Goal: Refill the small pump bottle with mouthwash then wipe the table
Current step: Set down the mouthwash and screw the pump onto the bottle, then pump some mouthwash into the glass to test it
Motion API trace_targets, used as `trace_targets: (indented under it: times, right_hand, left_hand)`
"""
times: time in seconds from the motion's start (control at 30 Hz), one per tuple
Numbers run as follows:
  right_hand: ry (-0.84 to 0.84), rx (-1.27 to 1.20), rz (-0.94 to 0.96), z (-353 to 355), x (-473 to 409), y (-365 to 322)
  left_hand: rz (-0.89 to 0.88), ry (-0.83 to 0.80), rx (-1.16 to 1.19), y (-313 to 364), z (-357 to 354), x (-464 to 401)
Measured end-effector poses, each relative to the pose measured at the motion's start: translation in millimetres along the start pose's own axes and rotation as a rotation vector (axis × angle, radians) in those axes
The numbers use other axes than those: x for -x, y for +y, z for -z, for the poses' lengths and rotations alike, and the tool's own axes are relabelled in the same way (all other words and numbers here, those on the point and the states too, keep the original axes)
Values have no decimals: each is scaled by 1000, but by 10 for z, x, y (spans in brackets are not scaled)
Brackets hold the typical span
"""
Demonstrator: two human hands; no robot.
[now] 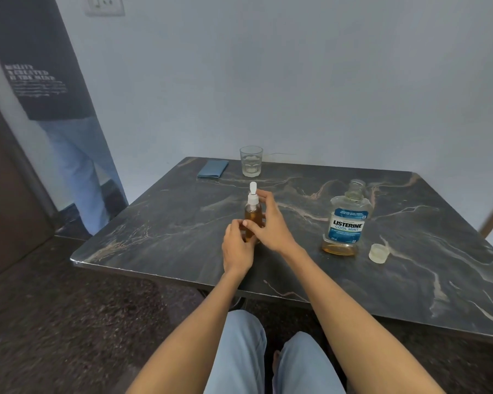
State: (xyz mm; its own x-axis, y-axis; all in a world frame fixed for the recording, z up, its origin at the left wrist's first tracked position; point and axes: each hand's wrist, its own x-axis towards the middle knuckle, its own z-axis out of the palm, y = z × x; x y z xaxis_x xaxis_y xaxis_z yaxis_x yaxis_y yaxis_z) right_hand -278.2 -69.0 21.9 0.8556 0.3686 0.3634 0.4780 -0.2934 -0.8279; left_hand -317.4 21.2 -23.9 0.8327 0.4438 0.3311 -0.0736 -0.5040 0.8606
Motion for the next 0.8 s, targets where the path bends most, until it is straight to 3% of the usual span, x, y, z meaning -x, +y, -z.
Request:
trace_targets:
  times: [0.23, 0.5, 0.6, 0.8]
  right_hand:
    - [24, 24, 15, -46, 5, 119]
    - [128, 44, 17, 11, -177, 214]
    - [156, 66, -28, 29, -314, 262]
    - [263, -47, -47, 141, -579, 388]
  left_hand:
    - [-10, -34, 58, -47, -11, -25]
    - [132, -128, 389, -69, 17, -161]
    - [139, -182, 385, -47, 61, -312]
    - [185, -94, 383, -29, 57, -844]
